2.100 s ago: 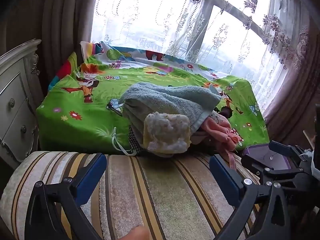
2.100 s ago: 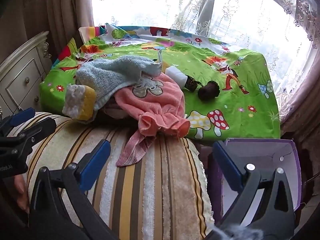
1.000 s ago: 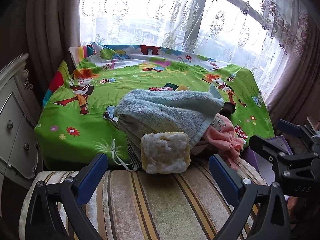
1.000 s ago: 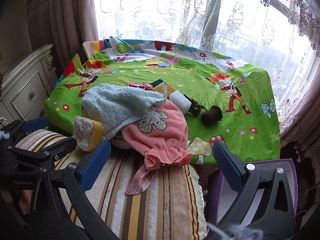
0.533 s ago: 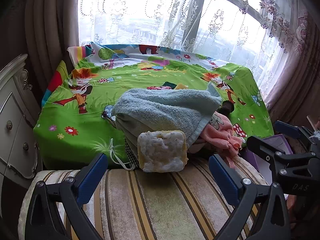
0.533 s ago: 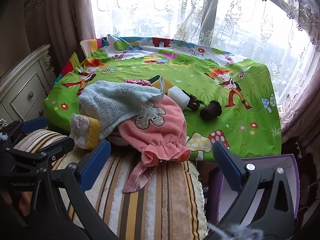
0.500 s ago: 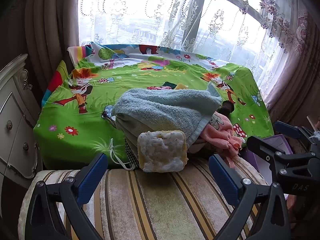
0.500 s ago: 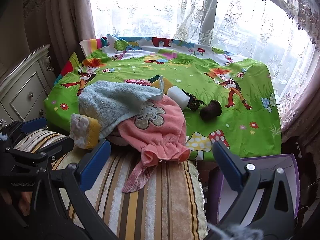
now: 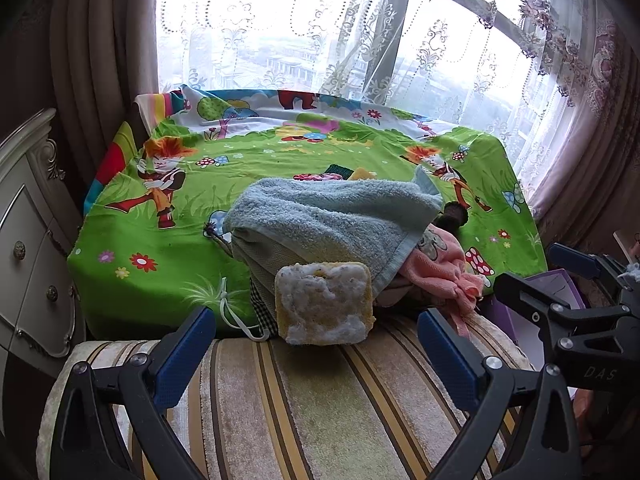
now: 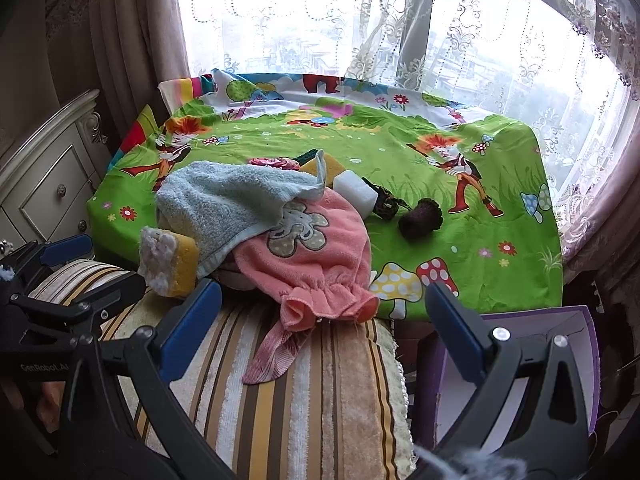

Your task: Organize soft objects

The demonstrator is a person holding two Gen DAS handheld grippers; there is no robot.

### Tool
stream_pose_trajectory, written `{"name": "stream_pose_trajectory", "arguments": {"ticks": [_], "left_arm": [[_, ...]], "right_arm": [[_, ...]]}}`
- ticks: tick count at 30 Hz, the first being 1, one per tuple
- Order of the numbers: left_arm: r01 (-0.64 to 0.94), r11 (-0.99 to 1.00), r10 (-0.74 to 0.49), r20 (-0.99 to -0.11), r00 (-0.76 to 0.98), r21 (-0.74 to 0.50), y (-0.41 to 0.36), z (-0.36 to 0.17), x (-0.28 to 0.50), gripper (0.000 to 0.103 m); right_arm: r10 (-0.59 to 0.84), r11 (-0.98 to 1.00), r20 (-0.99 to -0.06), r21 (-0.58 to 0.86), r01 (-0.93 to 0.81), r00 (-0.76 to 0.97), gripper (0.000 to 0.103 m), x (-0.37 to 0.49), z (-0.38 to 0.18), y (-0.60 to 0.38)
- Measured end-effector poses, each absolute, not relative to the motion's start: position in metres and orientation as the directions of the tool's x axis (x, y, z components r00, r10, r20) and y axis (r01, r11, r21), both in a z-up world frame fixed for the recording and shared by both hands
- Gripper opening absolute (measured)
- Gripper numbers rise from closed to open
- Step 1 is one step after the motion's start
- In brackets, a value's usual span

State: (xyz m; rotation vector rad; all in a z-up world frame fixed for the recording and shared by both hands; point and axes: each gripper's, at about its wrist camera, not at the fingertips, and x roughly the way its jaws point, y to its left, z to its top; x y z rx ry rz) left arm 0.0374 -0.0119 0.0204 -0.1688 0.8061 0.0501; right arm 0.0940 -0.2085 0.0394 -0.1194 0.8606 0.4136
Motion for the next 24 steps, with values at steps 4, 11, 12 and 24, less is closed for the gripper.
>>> {"name": "stream_pose_trajectory", "arguments": {"ticks": [4,11,12,24], "left_arm": [[-0.109,0.985,-0.020,-0.723,0.691,-0.132,-0.0118,0.0206,0.0373,0.102],[-0.110,0.985,-0.020,-0.723,0.691,-0.132,-0.0120,0.0206,0.0372,0.102],[-0.110,0.985,-0.020,-0.723,0.691,-0.132,-0.0120,0.0206,0.0371,0.102],[-0.110,0.984,-0.028,-0.722,0.692,-0.143,-0.0099,0.0197,0.0365,0.102]], "right_arm": [[0.304,0.915,-0.757,0.061,-0.400,0.579,0.102,0.0934,0.0387,-0.2087],[0.301,0.914,-0.761,0.058,-0.401,0.575,0.102,0.0930,0.0373,-0.2083],[0.301,0.914,-0.761,0.058,-0.401,0.575,0.102,0.0929,0.0373,-0.2082],[0.318,0.914,-0.758,0.085,-0.397,0.569,0.102,0.0939,0.0392,-0.2117]]}}
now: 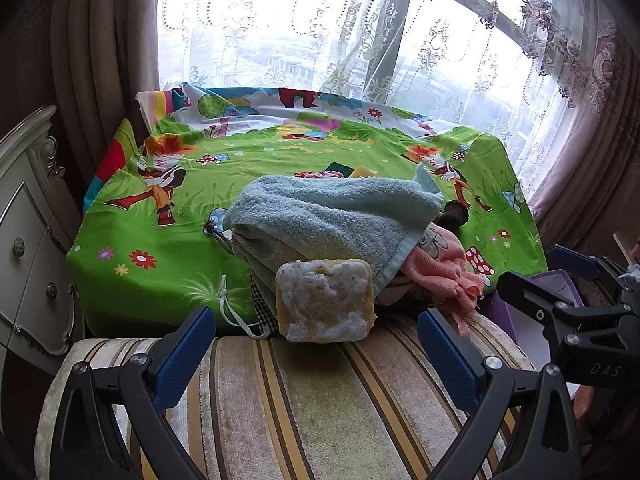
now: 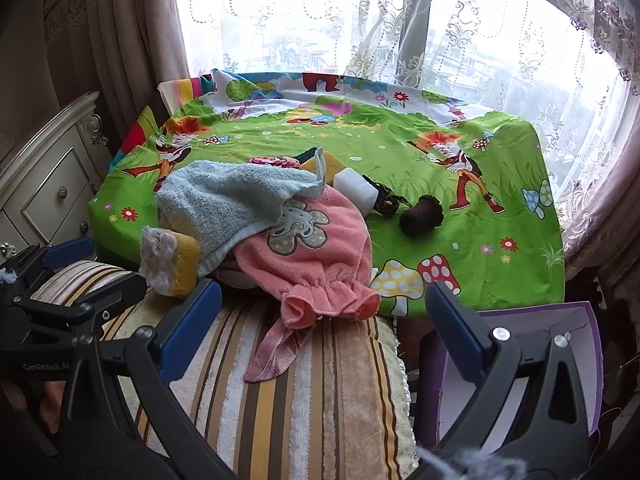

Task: Organize soft objects
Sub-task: 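Reach into the pile and grasp the pink round purse with the left tool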

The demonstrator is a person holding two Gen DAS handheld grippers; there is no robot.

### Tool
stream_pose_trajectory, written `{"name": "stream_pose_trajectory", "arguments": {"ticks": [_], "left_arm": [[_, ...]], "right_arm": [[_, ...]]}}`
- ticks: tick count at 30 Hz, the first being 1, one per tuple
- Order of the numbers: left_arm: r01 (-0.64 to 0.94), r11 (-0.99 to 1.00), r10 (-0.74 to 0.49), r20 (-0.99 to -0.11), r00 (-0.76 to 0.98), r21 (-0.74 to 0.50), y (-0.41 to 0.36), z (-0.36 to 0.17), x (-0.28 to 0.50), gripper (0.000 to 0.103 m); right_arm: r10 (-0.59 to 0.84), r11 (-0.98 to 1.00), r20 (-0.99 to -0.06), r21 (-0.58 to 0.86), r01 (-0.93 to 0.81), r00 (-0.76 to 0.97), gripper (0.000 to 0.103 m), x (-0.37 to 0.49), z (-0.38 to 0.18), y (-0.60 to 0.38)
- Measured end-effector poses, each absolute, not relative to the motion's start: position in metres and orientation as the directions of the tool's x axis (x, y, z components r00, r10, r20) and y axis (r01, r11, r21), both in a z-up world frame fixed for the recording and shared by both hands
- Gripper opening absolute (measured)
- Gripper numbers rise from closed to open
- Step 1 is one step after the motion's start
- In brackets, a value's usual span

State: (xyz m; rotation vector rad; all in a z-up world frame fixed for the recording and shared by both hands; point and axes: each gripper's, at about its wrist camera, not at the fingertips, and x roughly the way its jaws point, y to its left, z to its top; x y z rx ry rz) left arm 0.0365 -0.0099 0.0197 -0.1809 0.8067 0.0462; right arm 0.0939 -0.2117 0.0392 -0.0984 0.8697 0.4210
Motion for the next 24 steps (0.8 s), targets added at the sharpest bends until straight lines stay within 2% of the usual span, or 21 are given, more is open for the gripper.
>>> {"name": "stream_pose_trajectory", "arguments": {"ticks": [3,8,12,16,19,24], "left_arm": [[-0.116,0.978,-0.045,-0.714,0.698,-0.175,0.000,0.022,0.040,0.102],[-0.140,0.965,-0.059,-0.704,0.708,-0.222,0.024,0.033,0.061,0.102],[-0.123,0.962,-0.091,-0.708,0.700,-0.245,0.041,0.042,0.096,0.102],[-0.103,0.959,-0.130,-0.731,0.670,-0.265,0.056,0.043,0.145,0.102],[-0.083,0.949,-0.189,-0.762,0.619,-0.303,0.064,0.033,0.185,0.095],[-0.097,0.896,-0.333,-0.800,0.500,-0.433,0.074,0.004,0.250,0.084]], "right_arm": [[0.360,0.907,-0.743,0.139,-0.397,0.564,0.102,0.102,0.046,-0.218],[0.388,0.901,-0.673,0.133,-0.414,0.629,0.103,0.130,0.064,-0.220],[0.514,0.846,-0.607,0.243,-0.475,0.606,0.103,0.166,0.066,-0.226],[0.491,0.843,-0.677,0.211,-0.495,0.548,0.103,0.220,0.057,-0.211],[0.503,0.809,-0.738,0.217,-0.547,0.450,0.103,0.259,0.039,-0.193],[0.462,0.781,-0.818,0.192,-0.595,0.343,0.103,0.309,0.006,-0.158]]}}
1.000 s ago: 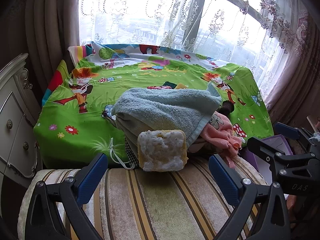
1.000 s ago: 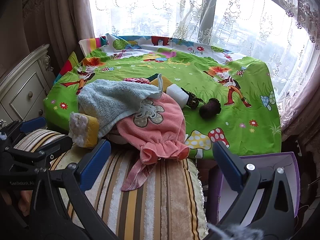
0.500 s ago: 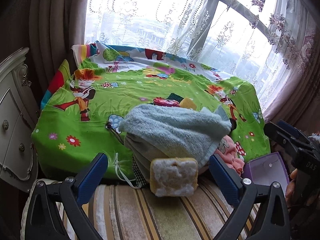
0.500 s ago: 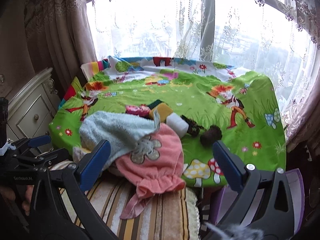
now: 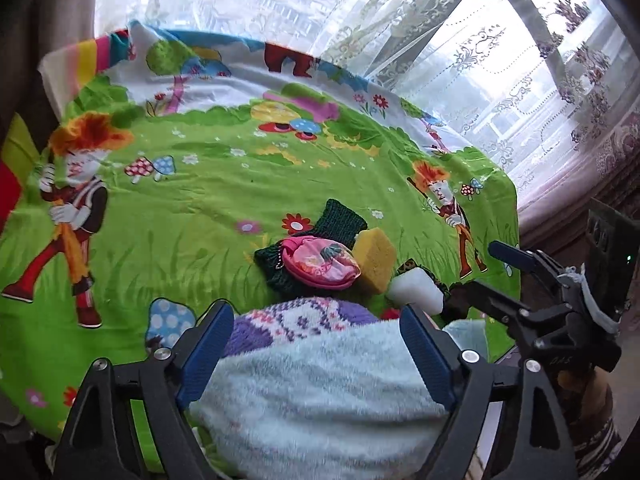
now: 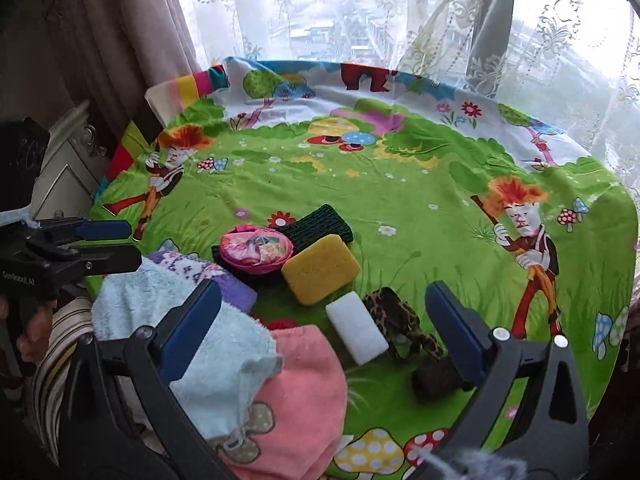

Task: Organize soft objects
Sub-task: 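Reach into the pile and grasp the pink round purse with the left tool, then grasp the dark green knitted cloth with the right tool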

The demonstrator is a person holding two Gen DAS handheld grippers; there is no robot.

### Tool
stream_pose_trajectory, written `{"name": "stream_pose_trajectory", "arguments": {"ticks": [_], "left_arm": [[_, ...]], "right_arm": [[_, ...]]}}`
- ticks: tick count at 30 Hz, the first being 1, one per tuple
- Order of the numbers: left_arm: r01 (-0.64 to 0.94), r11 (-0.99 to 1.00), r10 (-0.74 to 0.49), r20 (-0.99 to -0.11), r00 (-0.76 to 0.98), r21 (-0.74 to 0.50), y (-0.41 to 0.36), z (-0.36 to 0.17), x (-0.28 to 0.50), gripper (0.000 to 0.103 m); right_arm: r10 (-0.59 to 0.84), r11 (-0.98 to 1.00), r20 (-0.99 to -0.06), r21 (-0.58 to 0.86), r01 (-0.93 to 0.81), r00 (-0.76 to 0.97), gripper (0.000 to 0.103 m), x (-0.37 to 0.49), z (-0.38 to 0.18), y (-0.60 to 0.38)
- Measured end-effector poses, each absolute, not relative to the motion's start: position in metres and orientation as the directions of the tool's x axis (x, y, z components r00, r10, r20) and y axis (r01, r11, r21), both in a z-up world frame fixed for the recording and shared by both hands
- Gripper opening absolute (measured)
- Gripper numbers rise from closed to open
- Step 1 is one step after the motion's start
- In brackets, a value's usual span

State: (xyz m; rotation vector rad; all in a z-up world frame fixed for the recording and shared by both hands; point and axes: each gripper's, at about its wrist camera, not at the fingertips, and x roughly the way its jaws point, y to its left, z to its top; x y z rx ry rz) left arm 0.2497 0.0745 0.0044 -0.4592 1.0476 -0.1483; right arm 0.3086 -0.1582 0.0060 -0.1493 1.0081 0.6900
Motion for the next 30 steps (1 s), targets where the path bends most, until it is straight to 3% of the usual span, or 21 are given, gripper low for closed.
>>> {"name": "stream_pose_trajectory", "arguments": {"ticks": [8,12,14,15,27,30], "left_arm": [[-0.257,0.807,-0.455,-0.838,0.301,-0.531,0.087,-0.057,0.320,0.063],[-0.259,0.812,-0.461,-0.847,0.264,-0.522,0.081,-0.068,0.334,0.059],[-0.246,0.815,-0.468,-0.846,0.254,-0.525,0.077,-0.071,0.337,0.035],[-0.239,0.823,-0.461,-0.851,0.251,-0.516,0.076,-0.071,0.339,0.029],[-0.239,0.798,-0.443,-0.807,0.391,-0.553,0.106,-0.041,0.303,0.027],[-0.248,0.786,-0.441,-0.794,0.417,-0.567,0.113,-0.036,0.290,0.027]], "right_arm": [[0.450,0.758,-0.877,0.276,-0.591,0.168,0.103,0.377,-0.042,-0.123],[0.427,0.744,-0.897,0.280,-0.606,0.111,0.103,0.401,-0.064,-0.105],[0.413,0.741,-0.906,0.277,-0.612,0.090,0.102,0.411,-0.074,-0.097],[0.409,0.738,-0.909,0.280,-0.615,0.078,0.102,0.415,-0.079,-0.093],[0.382,0.691,-0.924,0.290,-0.661,-0.006,0.103,0.434,-0.115,-0.061],[0.357,0.674,-0.934,0.240,-0.699,0.024,0.094,0.427,-0.112,-0.055]]}}
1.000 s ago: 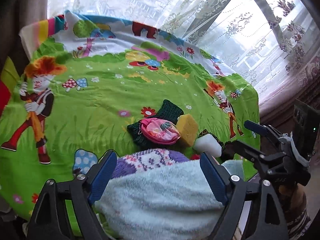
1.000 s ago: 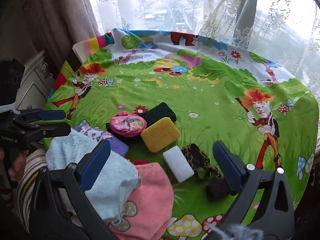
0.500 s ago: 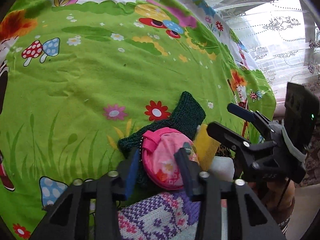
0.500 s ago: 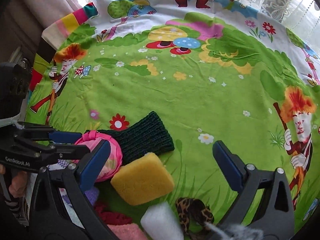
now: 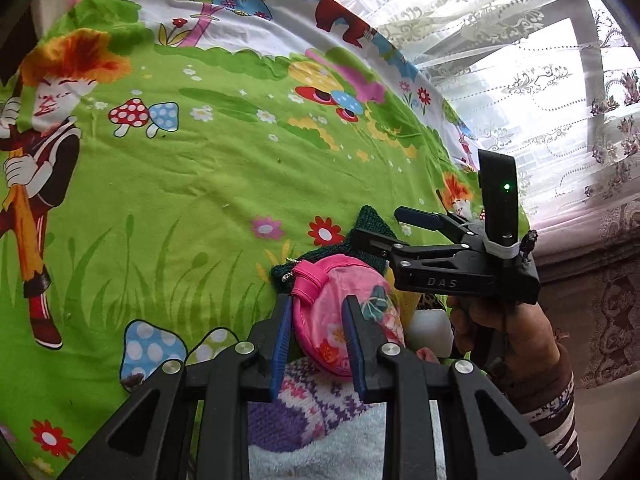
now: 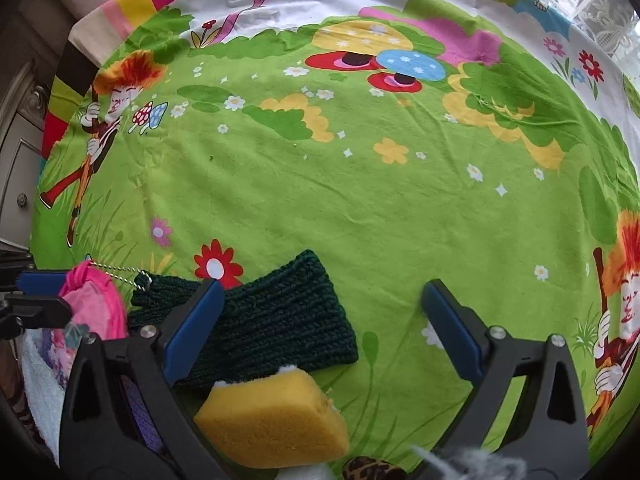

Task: Organize soft objects
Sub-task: 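Grasp the dark green knitted cloth with the right tool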

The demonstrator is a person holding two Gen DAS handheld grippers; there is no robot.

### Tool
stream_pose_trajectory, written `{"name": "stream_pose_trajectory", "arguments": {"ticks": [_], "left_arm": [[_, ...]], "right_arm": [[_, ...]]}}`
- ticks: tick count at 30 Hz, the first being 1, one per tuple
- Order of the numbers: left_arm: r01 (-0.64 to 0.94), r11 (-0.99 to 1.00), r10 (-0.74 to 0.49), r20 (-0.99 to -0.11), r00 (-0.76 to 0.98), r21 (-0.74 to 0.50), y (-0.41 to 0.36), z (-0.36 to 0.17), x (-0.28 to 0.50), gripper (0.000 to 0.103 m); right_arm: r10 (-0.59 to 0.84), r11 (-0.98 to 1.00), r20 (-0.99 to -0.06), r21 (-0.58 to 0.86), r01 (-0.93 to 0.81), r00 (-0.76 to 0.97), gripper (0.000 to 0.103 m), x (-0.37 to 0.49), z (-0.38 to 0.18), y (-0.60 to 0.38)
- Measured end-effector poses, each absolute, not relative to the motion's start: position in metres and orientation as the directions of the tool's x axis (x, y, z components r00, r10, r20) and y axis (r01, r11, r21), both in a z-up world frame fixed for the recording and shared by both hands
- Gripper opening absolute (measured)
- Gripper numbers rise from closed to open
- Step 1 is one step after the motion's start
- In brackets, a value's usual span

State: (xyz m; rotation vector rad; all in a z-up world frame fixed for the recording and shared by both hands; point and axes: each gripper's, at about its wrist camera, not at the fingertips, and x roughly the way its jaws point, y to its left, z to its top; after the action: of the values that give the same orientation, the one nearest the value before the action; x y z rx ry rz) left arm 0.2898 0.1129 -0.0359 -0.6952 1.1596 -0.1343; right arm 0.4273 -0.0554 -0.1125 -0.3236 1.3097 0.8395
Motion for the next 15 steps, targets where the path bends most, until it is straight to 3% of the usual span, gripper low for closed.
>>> {"name": "stream_pose_trajectory", "arguments": {"ticks": [1,4,5,8,15], "left_arm": [[-0.252,0.781,-0.442,-0.790,0.425,-0.572,0.115,-0.035,0.286,0.027],[-0.266,0.770,-0.433,-0.781,0.450,-0.581,0.122,-0.032,0.272,0.027],[-0.269,0.766,-0.431,-0.778,0.457,-0.583,0.124,-0.030,0.268,0.027],[-0.276,0.761,-0.425,-0.772,0.473,-0.588,0.126,-0.028,0.261,0.027],[-0.291,0.751,-0.403,-0.761,0.509,-0.592,0.132,-0.023,0.248,0.027]], "right_arm": [[0.345,0.671,-0.938,0.218,-0.708,0.038,0.082,0.425,-0.110,-0.055],[0.402,0.660,-0.915,0.303,-0.688,-0.018,0.027,0.426,-0.103,-0.059],[0.389,0.662,-0.921,0.275,-0.697,0.005,0.019,0.424,-0.100,-0.059],[0.385,0.668,-0.922,0.250,-0.701,0.038,0.008,0.421,-0.095,-0.063],[0.471,0.673,-0.878,0.301,-0.676,0.079,0.007,0.418,-0.061,-0.073]]}}
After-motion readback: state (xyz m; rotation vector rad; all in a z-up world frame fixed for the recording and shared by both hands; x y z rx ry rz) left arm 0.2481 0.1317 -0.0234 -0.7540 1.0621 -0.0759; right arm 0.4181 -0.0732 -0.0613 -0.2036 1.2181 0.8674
